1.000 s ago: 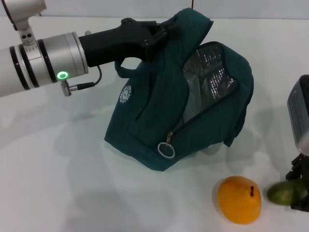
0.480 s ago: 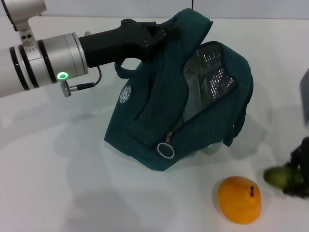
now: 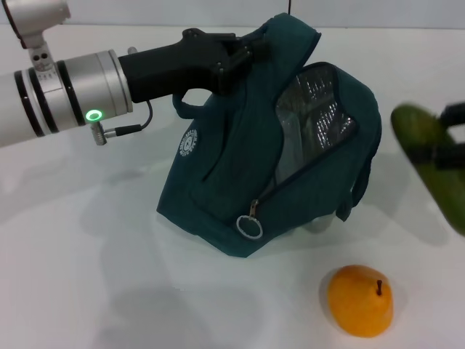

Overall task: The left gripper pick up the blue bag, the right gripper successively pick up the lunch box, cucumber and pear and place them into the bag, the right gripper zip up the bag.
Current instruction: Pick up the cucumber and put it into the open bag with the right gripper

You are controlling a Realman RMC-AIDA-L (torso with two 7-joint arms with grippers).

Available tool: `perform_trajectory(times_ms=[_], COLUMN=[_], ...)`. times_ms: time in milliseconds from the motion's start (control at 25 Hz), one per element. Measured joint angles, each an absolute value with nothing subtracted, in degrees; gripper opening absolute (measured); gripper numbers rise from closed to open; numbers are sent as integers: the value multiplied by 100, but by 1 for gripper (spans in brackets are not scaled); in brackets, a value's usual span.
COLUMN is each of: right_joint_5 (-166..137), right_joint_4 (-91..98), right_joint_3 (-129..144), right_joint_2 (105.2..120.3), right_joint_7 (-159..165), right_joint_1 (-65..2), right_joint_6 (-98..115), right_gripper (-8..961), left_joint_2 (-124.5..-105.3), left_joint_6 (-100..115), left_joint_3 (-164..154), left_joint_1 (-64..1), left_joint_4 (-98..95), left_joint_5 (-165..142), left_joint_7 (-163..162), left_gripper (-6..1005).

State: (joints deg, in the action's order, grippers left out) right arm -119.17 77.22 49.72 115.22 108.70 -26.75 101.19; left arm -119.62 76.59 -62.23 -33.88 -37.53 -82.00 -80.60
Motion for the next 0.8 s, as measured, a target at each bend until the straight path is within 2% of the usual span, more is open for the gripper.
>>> perform_trajectory(times_ms=[240, 440, 600, 800], right_joint_5=[-10057, -8389, -7721, -7594], right_joint_4=[7359, 6181, 5304, 4139], right_joint_3=[4267, 4166, 4216, 4237], right_joint_2=[11495, 11482, 11504, 11515], right_joint_7=[10117, 9037, 8546, 8141], right_joint_1=[-2315, -2232, -2481, -3114], right_joint_6=[10162, 10403, 10637, 10640], right_gripper=[542, 542, 542, 542], left_joint_2=[-11959, -11954, -11955, -11958], left_joint_6=[7670, 7673, 7673, 7673], left_joint_3=[-6222, -6222, -6222, -6222], left_joint_1=[-3341, -3340, -3371, -3390], left_joint_4=[-3754, -3764, -3763, -3762], left_joint_5=[-8189, -8189, -8199, -8206], left_joint_7=[-8051, -8050, -8050, -8050], left_gripper=[40, 39, 39, 40])
